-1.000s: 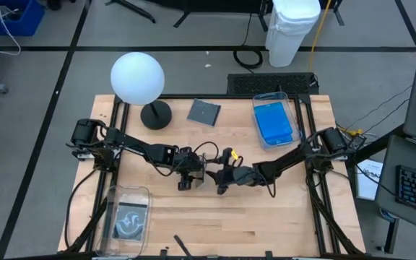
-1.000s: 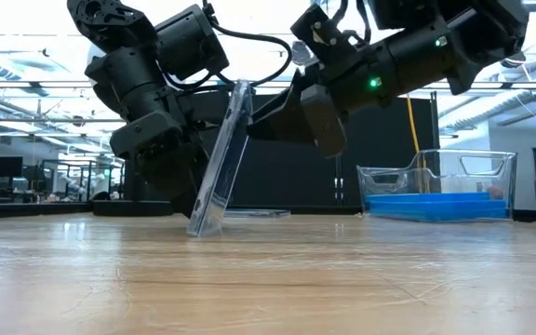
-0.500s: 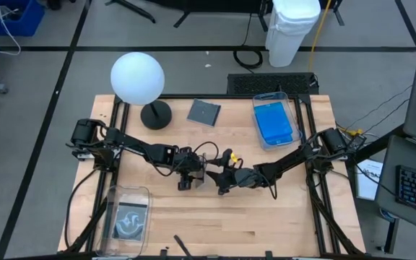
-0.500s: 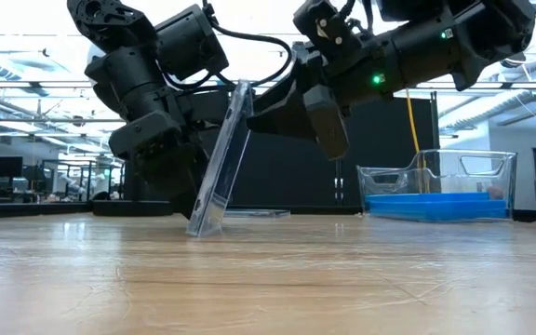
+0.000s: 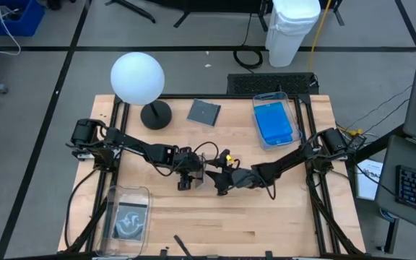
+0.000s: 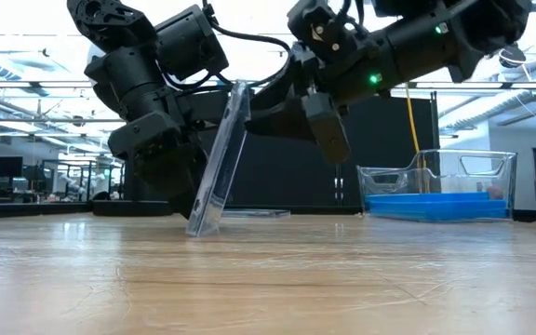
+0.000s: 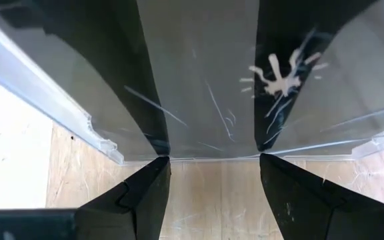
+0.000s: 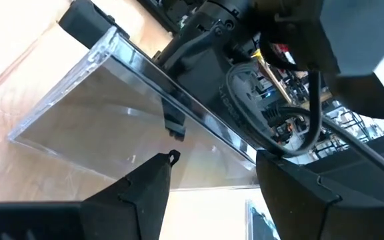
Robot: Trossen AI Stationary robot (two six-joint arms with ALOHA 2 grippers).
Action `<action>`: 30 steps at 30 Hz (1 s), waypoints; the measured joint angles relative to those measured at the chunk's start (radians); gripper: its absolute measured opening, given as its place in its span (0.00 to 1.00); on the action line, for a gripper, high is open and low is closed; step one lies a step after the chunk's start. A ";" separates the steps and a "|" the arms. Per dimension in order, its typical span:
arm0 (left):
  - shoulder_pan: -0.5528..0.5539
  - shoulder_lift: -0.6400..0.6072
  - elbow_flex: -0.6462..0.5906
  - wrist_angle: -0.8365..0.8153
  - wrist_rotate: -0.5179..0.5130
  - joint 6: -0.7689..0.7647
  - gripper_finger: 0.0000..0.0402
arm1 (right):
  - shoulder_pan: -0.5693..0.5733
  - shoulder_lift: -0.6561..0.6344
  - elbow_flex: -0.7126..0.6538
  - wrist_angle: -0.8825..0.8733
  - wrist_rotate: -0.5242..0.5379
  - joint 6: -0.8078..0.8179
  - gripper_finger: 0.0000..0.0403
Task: Pick & place jewel cases by type
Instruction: Put the bottom black CD case into the bottom transparent bin
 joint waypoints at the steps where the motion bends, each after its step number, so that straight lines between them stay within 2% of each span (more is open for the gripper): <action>1: 0.000 0.000 0.000 0.000 0.000 0.000 0.59 | 0.000 0.000 0.015 -0.028 0.000 0.000 0.52; 11: 0.000 0.000 0.000 -0.005 0.000 0.002 0.59 | 0.000 0.000 0.098 -0.161 -0.003 -0.050 0.52; 30: 0.000 0.000 0.000 -0.010 0.000 0.004 0.59 | 0.014 -0.002 0.108 -0.271 0.039 0.014 0.52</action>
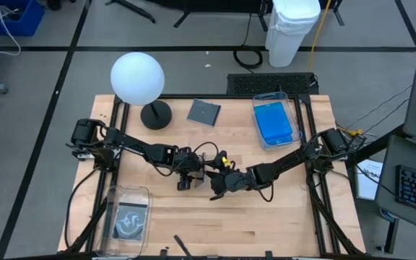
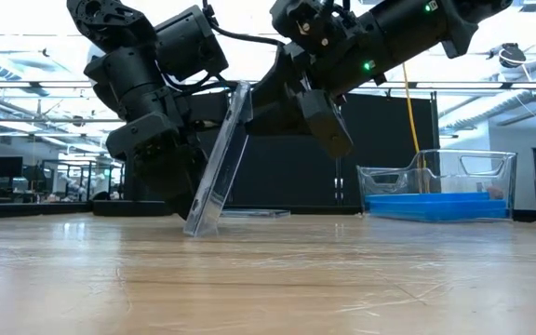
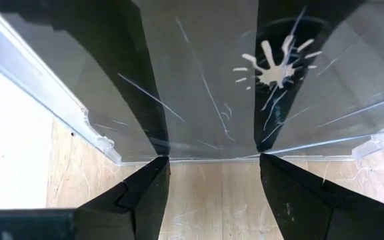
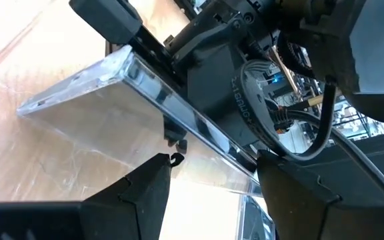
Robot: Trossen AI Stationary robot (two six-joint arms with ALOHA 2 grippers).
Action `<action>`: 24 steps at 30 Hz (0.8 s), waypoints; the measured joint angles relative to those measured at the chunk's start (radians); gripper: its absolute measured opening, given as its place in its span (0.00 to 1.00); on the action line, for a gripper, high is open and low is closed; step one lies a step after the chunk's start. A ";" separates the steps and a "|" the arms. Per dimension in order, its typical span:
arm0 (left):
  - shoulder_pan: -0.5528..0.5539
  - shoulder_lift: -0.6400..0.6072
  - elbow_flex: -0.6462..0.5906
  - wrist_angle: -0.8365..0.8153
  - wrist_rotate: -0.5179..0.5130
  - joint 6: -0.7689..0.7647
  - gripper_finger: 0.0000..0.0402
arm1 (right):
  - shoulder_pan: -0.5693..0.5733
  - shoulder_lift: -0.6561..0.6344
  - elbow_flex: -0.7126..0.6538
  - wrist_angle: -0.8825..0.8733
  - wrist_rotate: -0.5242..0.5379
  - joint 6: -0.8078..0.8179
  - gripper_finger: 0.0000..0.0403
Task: Pick & place jewel cases by type
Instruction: Put the bottom black CD case into the bottom transparent bin
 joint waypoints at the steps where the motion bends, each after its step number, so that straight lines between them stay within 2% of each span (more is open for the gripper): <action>1: 0.000 0.000 0.000 0.000 0.000 0.000 0.59 | 0.001 0.000 0.000 0.000 -0.003 0.000 0.52; 9: -0.001 0.000 0.000 0.000 0.002 0.004 0.59 | 0.037 0.002 -0.002 0.031 0.032 -0.076 0.52; 24: 0.000 0.000 0.000 0.003 0.001 0.010 0.59 | 0.039 0.002 0.001 0.054 0.035 -0.084 0.52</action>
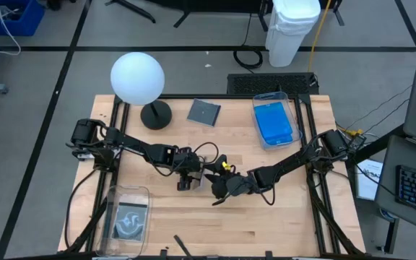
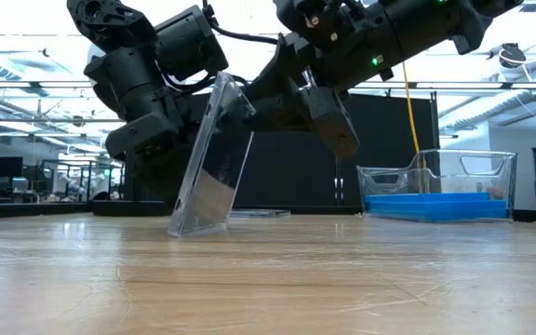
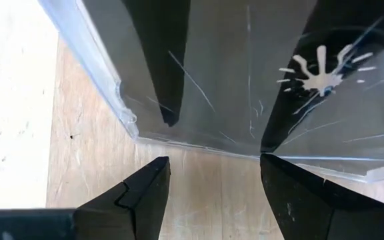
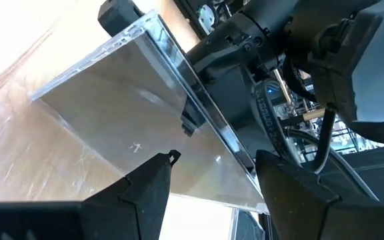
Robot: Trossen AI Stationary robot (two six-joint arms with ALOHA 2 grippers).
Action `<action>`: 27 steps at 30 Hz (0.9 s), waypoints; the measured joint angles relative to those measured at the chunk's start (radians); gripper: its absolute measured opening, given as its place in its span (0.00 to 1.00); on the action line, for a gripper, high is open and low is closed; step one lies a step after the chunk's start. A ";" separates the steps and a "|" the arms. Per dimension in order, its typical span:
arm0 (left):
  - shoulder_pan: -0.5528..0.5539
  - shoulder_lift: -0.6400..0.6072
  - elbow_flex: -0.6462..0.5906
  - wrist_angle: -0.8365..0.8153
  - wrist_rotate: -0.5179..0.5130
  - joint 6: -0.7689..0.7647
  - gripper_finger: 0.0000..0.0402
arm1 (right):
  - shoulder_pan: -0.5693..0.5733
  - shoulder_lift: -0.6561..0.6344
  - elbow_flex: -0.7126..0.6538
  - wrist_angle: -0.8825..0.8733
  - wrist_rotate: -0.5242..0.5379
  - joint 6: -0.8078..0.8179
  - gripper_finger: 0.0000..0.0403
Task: Pick & place jewel cases by type
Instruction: Put the bottom black CD case into the bottom transparent bin
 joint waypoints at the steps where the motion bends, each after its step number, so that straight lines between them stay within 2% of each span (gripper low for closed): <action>1: 0.000 0.000 0.000 0.002 0.000 0.000 0.59 | 0.000 0.000 0.000 0.007 0.001 0.000 0.52; 8: 0.000 0.000 0.000 0.003 0.000 -0.002 0.59 | -0.002 0.000 0.001 0.050 0.006 -0.030 0.52; 21: 0.000 0.000 0.000 0.001 0.000 -0.002 0.59 | -0.010 0.000 0.002 -0.042 0.003 0.010 0.52; 24: 0.000 0.000 0.000 0.001 0.000 -0.002 0.59 | -0.010 0.000 0.002 -0.042 0.004 0.022 0.48; 27: 0.000 0.000 0.000 -0.003 0.000 -0.001 0.59 | 0.000 -0.001 0.002 -0.042 0.007 0.022 0.38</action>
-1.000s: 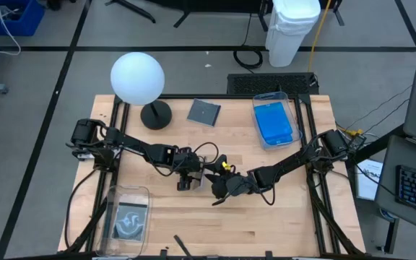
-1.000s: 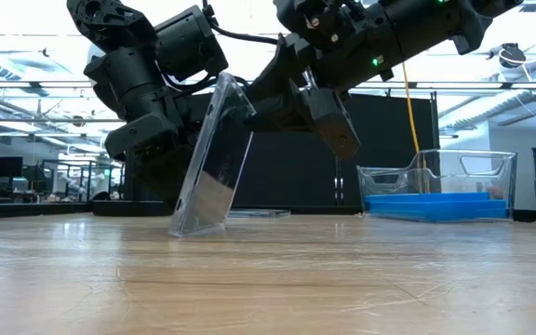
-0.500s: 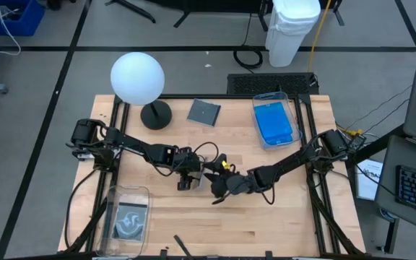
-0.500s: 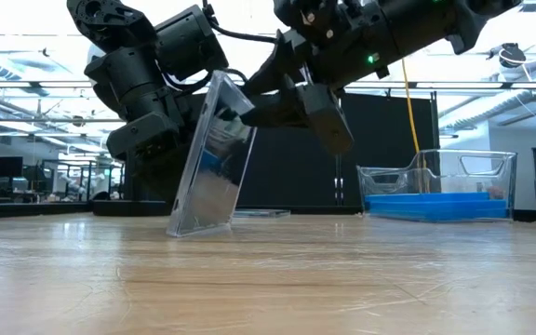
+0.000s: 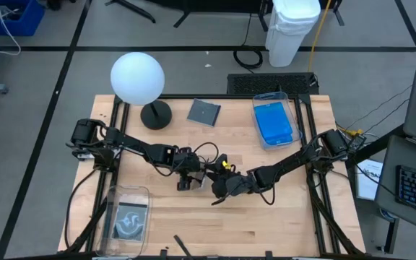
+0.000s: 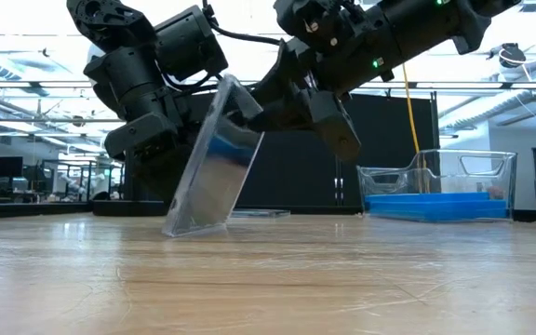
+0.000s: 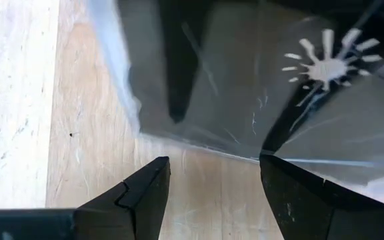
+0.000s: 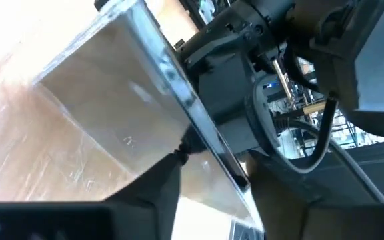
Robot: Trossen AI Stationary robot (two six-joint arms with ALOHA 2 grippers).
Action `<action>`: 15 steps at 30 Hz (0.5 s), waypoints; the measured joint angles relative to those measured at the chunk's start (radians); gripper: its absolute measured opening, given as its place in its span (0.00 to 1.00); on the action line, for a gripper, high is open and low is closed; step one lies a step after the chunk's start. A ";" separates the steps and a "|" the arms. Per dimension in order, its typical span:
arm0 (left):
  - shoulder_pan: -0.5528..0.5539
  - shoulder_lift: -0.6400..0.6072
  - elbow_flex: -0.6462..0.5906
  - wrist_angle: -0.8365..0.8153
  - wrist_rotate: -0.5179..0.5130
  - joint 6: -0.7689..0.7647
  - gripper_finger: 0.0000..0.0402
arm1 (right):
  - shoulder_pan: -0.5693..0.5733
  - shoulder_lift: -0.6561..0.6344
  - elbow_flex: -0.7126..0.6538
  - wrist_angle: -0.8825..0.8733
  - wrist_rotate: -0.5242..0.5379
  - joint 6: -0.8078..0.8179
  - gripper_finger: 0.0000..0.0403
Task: Pick & place jewel cases by type
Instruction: Put the bottom black CD case into the bottom transparent bin
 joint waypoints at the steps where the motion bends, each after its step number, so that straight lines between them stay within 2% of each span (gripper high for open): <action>1: 0.000 0.000 0.000 -0.001 0.000 0.002 0.59 | 0.005 -0.001 0.000 0.001 0.001 0.000 0.34; 7: 0.000 -0.008 0.000 -0.014 0.003 0.011 0.59 | 0.037 -0.004 0.002 -0.003 -0.002 -0.008 0.06; 15: 0.003 -0.008 0.000 -0.006 -0.005 -0.016 0.59 | 0.041 -0.005 0.002 -0.047 -0.059 0.081 0.05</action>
